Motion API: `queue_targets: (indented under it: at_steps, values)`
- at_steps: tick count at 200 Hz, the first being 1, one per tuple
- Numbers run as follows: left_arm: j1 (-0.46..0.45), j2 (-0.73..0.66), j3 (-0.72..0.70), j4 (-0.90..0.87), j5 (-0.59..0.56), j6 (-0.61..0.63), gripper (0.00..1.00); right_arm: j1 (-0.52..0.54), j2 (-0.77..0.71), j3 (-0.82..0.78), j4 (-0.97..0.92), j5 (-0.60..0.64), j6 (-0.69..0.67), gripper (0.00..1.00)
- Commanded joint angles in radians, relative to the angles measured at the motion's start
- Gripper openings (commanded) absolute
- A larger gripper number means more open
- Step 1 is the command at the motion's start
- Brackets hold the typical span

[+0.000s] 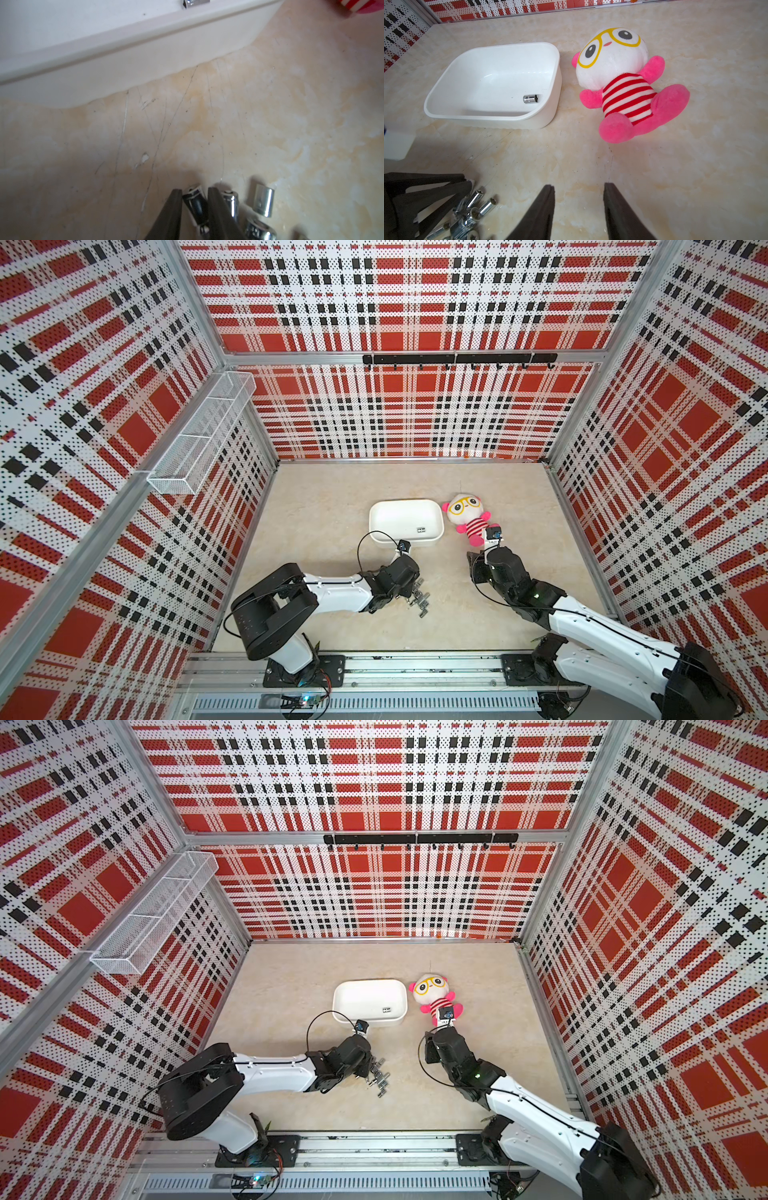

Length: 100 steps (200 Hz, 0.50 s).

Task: Put the socket on the desktop into the storage box
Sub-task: Pick up the socket head from the center of the board.

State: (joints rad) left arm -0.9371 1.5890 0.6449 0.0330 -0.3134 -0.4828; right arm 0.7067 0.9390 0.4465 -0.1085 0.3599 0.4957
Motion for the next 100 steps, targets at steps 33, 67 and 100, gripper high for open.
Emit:
queue_targets:
  at_steps: [33, 67, 100]
  values:
    - [0.006, 0.016, 0.022, -0.005, 0.008, 0.016, 0.26, 0.002, 0.011, 0.021, -0.006, -0.006, -0.005, 0.45]
    - [0.003, 0.007, 0.018, -0.010, 0.007, 0.014, 0.29, 0.002, 0.017, 0.023, -0.006, -0.004, -0.004, 0.45]
    - [-0.003, 0.003, 0.019, -0.027, -0.019, 0.015, 0.29, 0.002, 0.018, 0.023, -0.008, -0.003, -0.004, 0.45]
